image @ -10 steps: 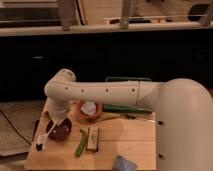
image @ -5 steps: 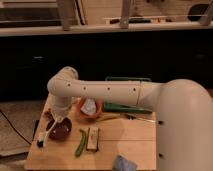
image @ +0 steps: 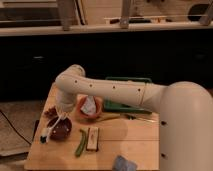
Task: Place brush in purple bowl
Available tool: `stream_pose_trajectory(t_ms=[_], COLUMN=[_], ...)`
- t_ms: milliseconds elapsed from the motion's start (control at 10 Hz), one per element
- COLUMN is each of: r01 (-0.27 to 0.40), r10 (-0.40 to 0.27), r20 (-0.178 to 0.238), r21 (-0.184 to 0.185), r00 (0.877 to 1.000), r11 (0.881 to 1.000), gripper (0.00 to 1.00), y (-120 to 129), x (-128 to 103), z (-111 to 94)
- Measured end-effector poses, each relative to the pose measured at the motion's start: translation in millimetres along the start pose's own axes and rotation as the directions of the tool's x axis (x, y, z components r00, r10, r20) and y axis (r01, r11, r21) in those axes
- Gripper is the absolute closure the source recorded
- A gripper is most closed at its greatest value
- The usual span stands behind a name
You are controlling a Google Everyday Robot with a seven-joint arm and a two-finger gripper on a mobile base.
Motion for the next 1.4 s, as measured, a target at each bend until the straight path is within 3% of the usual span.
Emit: stream_pose_trajectory(t_ms=[700, 1400], r01=[-0.057, -0.084], r10=[0.056, 0.079], r20=[-0.065, -0.104], r21=[-0.016, -0.044], r00=[0.996, 0.991], r11=[0.998, 0.996], gripper=[1.0, 1.0], y=[3, 6], x=[33, 50], z=[0, 24])
